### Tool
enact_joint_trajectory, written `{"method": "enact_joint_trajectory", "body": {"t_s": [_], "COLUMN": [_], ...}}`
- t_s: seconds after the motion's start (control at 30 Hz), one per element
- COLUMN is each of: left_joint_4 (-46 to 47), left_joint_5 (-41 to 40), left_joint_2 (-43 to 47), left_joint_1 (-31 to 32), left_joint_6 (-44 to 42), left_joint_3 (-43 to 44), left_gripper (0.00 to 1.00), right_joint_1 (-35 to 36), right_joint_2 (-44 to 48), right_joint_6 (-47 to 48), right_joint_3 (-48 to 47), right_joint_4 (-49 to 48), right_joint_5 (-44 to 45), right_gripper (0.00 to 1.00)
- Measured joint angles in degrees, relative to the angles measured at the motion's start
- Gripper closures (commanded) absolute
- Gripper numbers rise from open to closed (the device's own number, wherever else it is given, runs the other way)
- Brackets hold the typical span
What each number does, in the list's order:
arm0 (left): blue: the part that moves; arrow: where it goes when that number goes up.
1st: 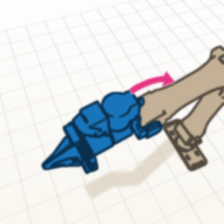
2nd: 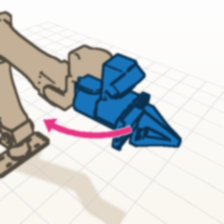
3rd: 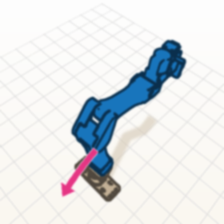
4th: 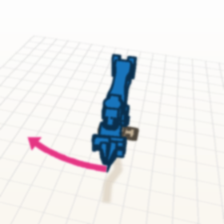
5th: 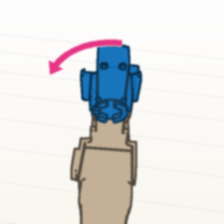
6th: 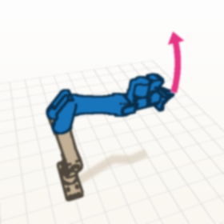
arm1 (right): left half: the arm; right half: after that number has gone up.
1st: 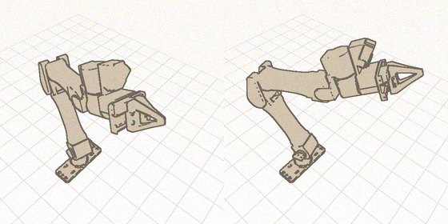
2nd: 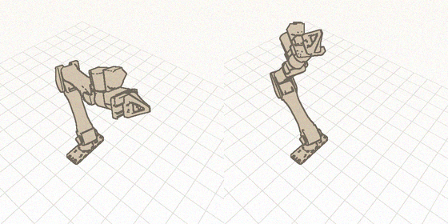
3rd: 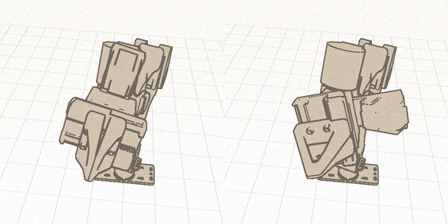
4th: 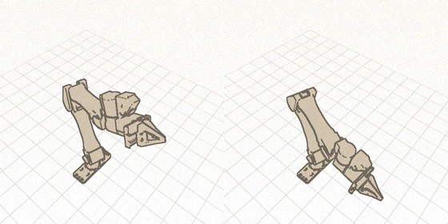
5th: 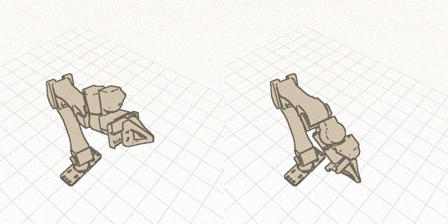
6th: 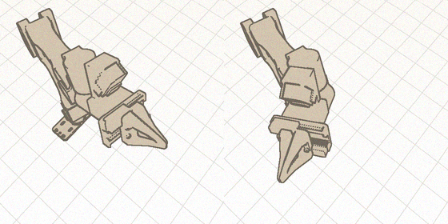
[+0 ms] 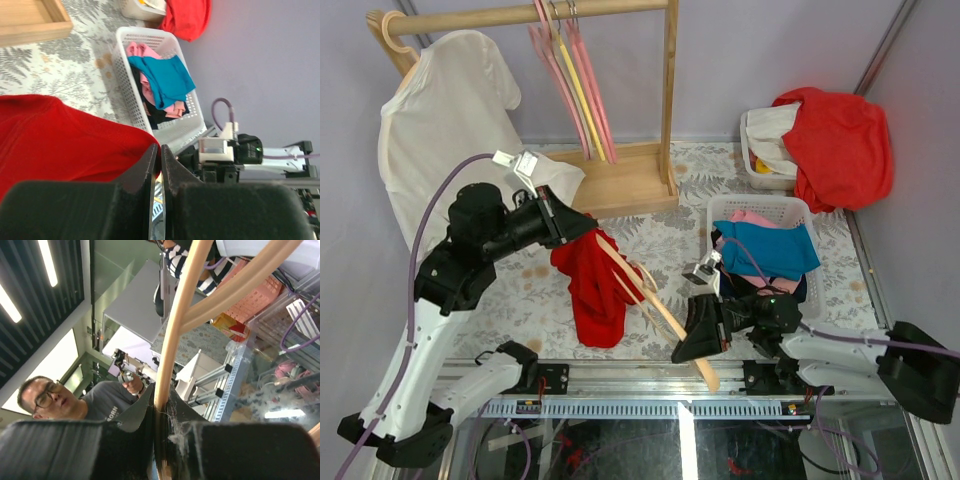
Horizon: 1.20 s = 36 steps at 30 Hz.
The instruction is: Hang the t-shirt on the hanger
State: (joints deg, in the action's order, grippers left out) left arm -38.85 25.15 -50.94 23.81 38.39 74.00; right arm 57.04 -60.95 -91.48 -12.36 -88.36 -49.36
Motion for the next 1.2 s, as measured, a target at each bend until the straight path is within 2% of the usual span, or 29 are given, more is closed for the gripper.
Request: {"method": "enact_joint_trajectory", "body": {"t_s": [0.17, 0.3, 0.43, 0.6, 0.73, 0.93, 1.07, 1.2], "left_joint_4": [-2.84, -2.38, -1.57, -1.46, 0.07, 1.11, 1.01, -0.44], "left_joint_5": [-4.81, -4.39, -2.82, -1.46, 0.66, 2.64, 2.54, -2.54], "left_joint_2": [0.70, 0.07, -1.77, -4.68, -6.84, -10.64, -12.22, -9.77], "left_joint_1": [-0.02, 0.00, 0.02, 0.04, 0.33, 2.27, 2.51, 2.67], "left_joint_6": [-1.18, -1.22, -1.20, -1.62, -1.57, -2.21, -3.21, -3.56], "left_joint_3": [0.72, -0.04, -0.85, 0.20, 2.16, 10.01, 14.95, 12.85], "left_gripper": [0.96, 0.96, 0.95, 0.95, 0.95, 0.95, 0.95, 0.93], "right_joint_1": [0.17, 0.33, 0.76, 2.54, 3.63, 4.42, 4.46, 4.46], "right_joint_2": [13.57, 18.78, 14.80, 5.81, 2.05, -3.78, -5.68, -7.26], "right_joint_6": [2.84, 5.01, 4.72, 1.44, 0.04, -4.68, -5.55, -5.14], "right_joint_3": [2.36, 2.25, 2.03, 1.55, -0.74, -8.09, -10.64, -10.29], "right_joint_4": [13.20, 20.33, 19.85, 13.35, 10.10, 3.21, 0.57, 0.26], "right_joint_5": [-1.92, -3.85, -5.05, -6.03, -6.62, -7.87, -8.83, -9.05], "right_gripper": [1.00, 1.00, 1.00, 1.00, 1.00, 1.00, 1.00, 1.00]}}
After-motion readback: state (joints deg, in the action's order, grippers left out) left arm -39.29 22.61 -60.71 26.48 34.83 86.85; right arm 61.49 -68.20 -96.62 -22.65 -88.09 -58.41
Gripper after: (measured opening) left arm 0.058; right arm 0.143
